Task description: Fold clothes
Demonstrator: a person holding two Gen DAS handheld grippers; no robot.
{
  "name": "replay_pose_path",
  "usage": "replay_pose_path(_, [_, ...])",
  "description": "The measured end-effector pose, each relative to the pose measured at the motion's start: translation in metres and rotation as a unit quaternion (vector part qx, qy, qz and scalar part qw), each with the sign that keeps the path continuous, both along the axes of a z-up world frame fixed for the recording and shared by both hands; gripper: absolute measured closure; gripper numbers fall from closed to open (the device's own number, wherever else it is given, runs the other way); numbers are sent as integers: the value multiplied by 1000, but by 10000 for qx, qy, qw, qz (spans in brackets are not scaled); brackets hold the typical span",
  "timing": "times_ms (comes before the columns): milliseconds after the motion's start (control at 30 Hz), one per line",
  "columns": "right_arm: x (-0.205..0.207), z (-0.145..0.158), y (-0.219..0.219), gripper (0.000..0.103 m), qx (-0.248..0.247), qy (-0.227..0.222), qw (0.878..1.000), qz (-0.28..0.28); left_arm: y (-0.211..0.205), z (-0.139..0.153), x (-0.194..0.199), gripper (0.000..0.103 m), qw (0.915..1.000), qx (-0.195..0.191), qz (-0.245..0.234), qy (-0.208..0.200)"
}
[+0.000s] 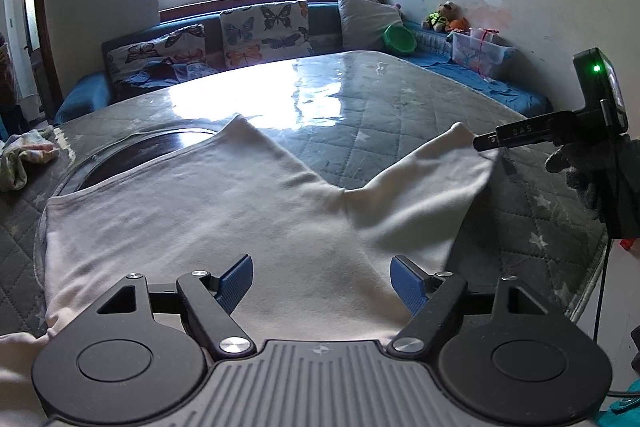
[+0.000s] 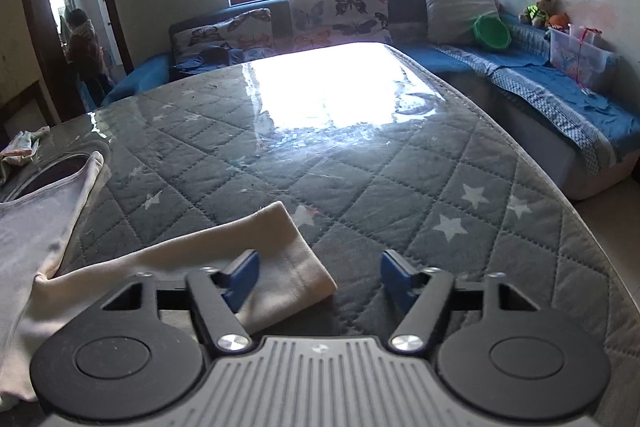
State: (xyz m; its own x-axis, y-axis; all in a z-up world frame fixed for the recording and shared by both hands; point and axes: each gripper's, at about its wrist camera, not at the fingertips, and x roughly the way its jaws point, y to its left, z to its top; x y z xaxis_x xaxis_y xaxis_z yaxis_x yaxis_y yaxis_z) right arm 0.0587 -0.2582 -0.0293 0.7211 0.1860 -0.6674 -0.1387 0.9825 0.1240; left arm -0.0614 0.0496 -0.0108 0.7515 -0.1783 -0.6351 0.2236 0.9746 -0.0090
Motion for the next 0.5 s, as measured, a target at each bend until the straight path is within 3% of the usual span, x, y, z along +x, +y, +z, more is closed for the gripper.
replay_pose_path(33, [-1,0,0,43,13,4,10000,10,-2,0,0,25,10000,3,-31,-11])
replay_pose_path(133, [-3,1,0,61,72,1,10000,57,-8,1,1,25,9999,14,-137,-30])
replay_pose_path(200, [-4,1,0,80,106,2,9999,80,-12,-1,2,25,9998,32,-197,-16])
replay_pose_path(300, [-4,5,-3,92,233,-48,9997,55,-19,-3,4,25,9995,27,-322,23])
replay_pose_path(500, [-6,21,-6,96,410,-322,9986,54,-33,-10,4,25,9983,67,-562,108])
